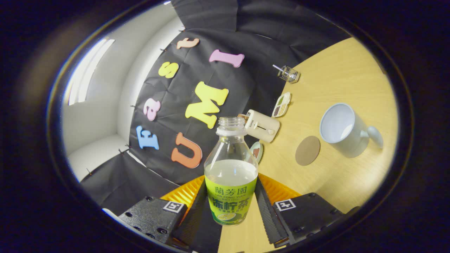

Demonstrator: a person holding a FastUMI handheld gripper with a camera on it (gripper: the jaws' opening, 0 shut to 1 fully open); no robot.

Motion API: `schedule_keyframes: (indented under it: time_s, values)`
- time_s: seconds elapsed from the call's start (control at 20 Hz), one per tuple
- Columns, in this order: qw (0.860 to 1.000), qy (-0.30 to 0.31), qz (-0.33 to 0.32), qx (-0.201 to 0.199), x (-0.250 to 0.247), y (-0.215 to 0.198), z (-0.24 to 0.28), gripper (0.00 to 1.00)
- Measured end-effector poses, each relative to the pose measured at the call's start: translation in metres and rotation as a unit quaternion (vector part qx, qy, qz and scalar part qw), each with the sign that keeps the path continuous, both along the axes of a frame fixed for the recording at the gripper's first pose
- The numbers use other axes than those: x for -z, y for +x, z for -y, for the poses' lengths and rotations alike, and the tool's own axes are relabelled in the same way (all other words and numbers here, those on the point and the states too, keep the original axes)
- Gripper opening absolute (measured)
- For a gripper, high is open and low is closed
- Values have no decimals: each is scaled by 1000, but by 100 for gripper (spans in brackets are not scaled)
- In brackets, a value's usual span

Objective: Take the bottle from table, then pour the juice into the cup, finally place the bottle on the coaster

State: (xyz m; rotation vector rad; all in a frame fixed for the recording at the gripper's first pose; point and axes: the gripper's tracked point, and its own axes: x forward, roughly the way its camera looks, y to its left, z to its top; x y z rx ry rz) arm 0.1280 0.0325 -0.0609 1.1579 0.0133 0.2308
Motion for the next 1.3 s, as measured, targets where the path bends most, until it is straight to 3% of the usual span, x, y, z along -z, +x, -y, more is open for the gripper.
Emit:
schedule_keyframes:
  time_s: [0.35, 0.8, 1.3]
  values:
    - [996, 92, -6, -15, 7, 8, 18, 79]
    - [971, 234, -5, -48, 5, 11, 29, 79]
    - [953, 297, -4, -64, -6, 12, 33, 79]
